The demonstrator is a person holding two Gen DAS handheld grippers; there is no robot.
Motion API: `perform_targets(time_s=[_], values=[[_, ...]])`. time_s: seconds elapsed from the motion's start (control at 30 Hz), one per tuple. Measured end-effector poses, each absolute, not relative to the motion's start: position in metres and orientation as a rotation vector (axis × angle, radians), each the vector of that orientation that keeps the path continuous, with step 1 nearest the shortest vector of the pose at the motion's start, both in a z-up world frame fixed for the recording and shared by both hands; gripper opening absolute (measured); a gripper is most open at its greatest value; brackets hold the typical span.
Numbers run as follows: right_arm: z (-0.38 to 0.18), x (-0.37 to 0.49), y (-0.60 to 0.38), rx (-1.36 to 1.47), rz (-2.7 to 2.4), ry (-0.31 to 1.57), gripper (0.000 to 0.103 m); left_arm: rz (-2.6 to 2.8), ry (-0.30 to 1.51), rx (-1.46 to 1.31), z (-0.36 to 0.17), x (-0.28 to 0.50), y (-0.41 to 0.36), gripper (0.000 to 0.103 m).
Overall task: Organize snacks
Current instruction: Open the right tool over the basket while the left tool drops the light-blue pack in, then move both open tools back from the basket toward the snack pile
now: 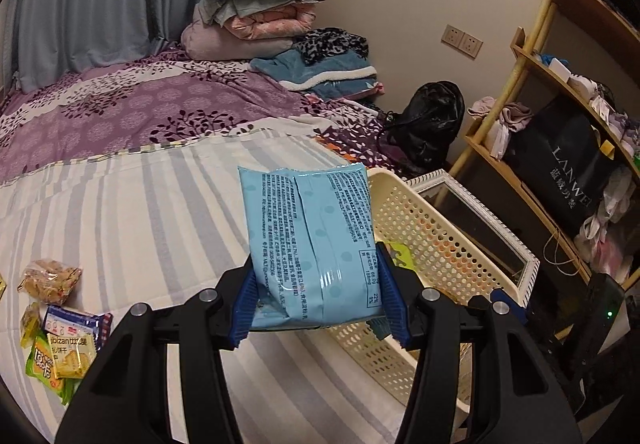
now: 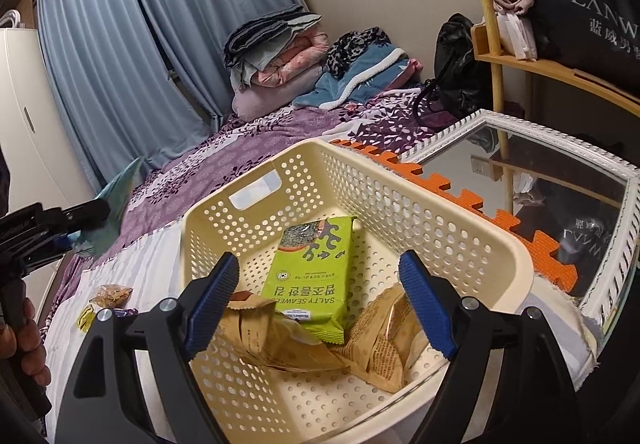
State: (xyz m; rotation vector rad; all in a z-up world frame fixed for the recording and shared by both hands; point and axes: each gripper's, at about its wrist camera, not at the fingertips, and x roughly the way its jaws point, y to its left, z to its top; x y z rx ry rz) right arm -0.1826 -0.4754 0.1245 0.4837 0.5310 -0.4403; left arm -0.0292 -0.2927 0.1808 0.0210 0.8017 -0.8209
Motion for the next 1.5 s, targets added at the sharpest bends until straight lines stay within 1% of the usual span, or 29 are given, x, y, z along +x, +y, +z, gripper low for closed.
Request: perform_targets(time_s=[0.1, 0.27, 0.33, 0.4, 0.43, 0.6, 1.07, 1.13, 1.27, 1.33, 1.5], values=[[0.125, -0.186, -0.478, 0.490, -0.443, 0.527, 0.085, -0.852, 0.810, 0.040, 0.179, -0.031, -0.314, 0.055], [0.125, -0.186, -0.478, 0.488, -0.435, 0.531, 0.085, -0.917, 0.828, 0.074, 0.173, -0.033, -0.350, 0.055], [0.125, -0.187, -0.478, 0.491, -0.433, 0.531, 0.086, -0.956, 0.841, 0.082, 0.169, -0.033, -0.362, 0.060], [0.125, -0.187, -0.477, 0.495, -0.431, 0.531, 0.086, -0.973, 0.842, 0.065, 0.167, -0.032, -0.369, 0.096], [0.126, -0.187, -0.477, 0.497, -0.429, 0.531, 0.086, -0.966, 0.834, 0.054, 0.168, -0.032, -0.369, 0.097], [0.127, -0.184, -0.473, 0.494, -0.422, 0.533, 0.087, -0.959, 0.837, 0.049, 0.168, -0.029, -0.361, 0.097], [0.143, -0.165, -0.443, 0.452, -0.368, 0.522, 0.089, -0.831, 0.836, 0.001, 0.170, -0.007, -0.305, 0.097], [0.146, -0.163, -0.438, 0.444, -0.358, 0.522, 0.089, -0.804, 0.828, -0.001, 0.171, -0.005, -0.295, 0.100], [0.152, -0.154, -0.422, 0.422, -0.321, 0.524, 0.089, -0.759, 0.830, -0.028, 0.170, 0.002, -0.273, 0.100], [0.154, -0.150, -0.416, 0.413, -0.299, 0.525, 0.092, -0.736, 0.832, -0.041, 0.170, 0.006, -0.260, 0.100], [0.159, -0.136, -0.389, 0.379, -0.223, 0.541, 0.092, -0.670, 0.824, -0.056, 0.169, 0.015, -0.230, 0.100]])
